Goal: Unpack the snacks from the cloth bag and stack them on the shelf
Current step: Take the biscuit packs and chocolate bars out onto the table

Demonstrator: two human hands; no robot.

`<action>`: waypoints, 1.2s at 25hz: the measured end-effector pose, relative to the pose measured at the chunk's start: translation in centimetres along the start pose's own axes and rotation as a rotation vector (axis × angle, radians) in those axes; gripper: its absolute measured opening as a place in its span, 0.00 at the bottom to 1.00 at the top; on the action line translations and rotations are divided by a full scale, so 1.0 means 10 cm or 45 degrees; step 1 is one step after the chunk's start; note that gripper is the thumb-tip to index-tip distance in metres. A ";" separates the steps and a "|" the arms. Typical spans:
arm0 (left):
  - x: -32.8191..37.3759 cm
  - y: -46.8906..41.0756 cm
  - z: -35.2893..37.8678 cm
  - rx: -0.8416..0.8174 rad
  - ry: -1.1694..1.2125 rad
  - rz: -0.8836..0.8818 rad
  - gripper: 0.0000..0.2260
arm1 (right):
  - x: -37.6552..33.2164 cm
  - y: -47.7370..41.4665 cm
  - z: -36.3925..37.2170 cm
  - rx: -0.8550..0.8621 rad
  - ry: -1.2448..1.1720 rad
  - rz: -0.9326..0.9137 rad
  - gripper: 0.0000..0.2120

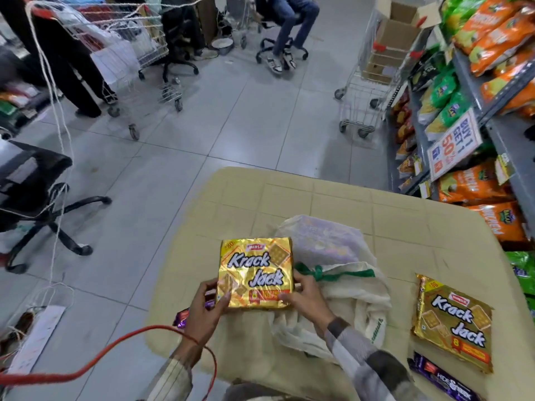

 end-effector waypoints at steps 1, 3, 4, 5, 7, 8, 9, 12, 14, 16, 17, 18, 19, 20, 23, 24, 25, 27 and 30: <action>0.03 -0.17 -0.08 0.014 0.000 0.017 0.13 | -0.14 -0.21 0.05 0.007 0.027 -0.008 0.19; 0.06 -0.52 -0.23 0.050 -0.026 0.039 0.13 | -0.33 -0.62 0.16 0.019 0.061 -0.018 0.18; 0.04 -0.68 -0.30 0.071 -0.049 0.047 0.13 | -0.38 -0.79 0.23 0.020 0.062 -0.001 0.19; -0.01 -0.82 -0.35 0.091 -0.074 0.046 0.14 | -0.40 -0.95 0.30 0.015 0.055 0.025 0.19; -0.15 -1.06 -0.45 0.125 -0.103 0.009 0.15 | -0.39 -1.22 0.44 -0.002 0.053 0.072 0.21; -0.24 -1.14 -0.49 0.133 -0.108 -0.026 0.15 | -0.37 -1.33 0.50 -0.007 0.060 0.091 0.22; -0.34 -1.20 -0.52 0.139 -0.109 -0.062 0.15 | -0.33 -1.43 0.56 -0.012 0.071 0.106 0.23; -0.58 -1.30 -0.58 0.150 -0.141 -0.134 0.14 | -0.19 -1.67 0.70 -0.060 0.108 0.129 0.25; -0.65 -1.32 -0.59 0.156 -0.170 -0.145 0.16 | -0.10 -1.75 0.75 -0.087 0.167 0.140 0.27; -0.71 -1.34 -0.60 0.161 -0.195 -0.133 0.17 | -0.02 -1.80 0.79 -0.078 0.256 0.161 0.27; -0.73 -1.35 -0.60 0.162 -0.209 -0.133 0.17 | 0.00 -1.82 0.80 -0.077 0.304 0.169 0.27; -0.74 -1.37 -0.60 0.166 -0.219 -0.139 0.18 | 0.01 -1.83 0.81 -0.091 0.352 0.171 0.27; -0.74 -1.38 -0.60 0.172 -0.233 -0.149 0.18 | 0.01 -1.83 0.82 -0.117 0.398 0.173 0.27; -0.74 -1.38 -0.59 0.170 -0.244 -0.161 0.19 | -0.01 -1.80 0.83 -0.148 0.434 0.176 0.27; -0.66 -1.34 -0.55 0.202 -0.275 -0.231 0.22 | -0.09 -1.61 0.78 -0.229 0.379 0.102 0.26; -0.61 -1.30 -0.53 0.285 -0.337 -0.210 0.22 | -0.09 -1.50 0.72 -0.219 0.296 0.053 0.24; -0.52 -1.24 -0.48 0.381 -0.440 -0.133 0.21 | -0.05 -1.37 0.62 -0.152 0.209 -0.004 0.22; -0.28 -1.06 -0.20 0.411 -0.527 0.129 0.15 | 0.14 -1.03 0.30 0.075 0.079 -0.087 0.16; -0.10 -0.73 0.67 -0.176 -0.530 0.402 0.14 | 0.71 -0.48 -0.27 0.347 0.206 -0.071 0.14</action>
Point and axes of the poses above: each hand's wrist, its own y-axis away from the middle knuckle, its own z-axis out of the palm, x = y × z, the point moved 4 cm from there along -y, towards the middle knuckle, and after that the axes turned 5 degrees about -x, right-handed, at the moved point
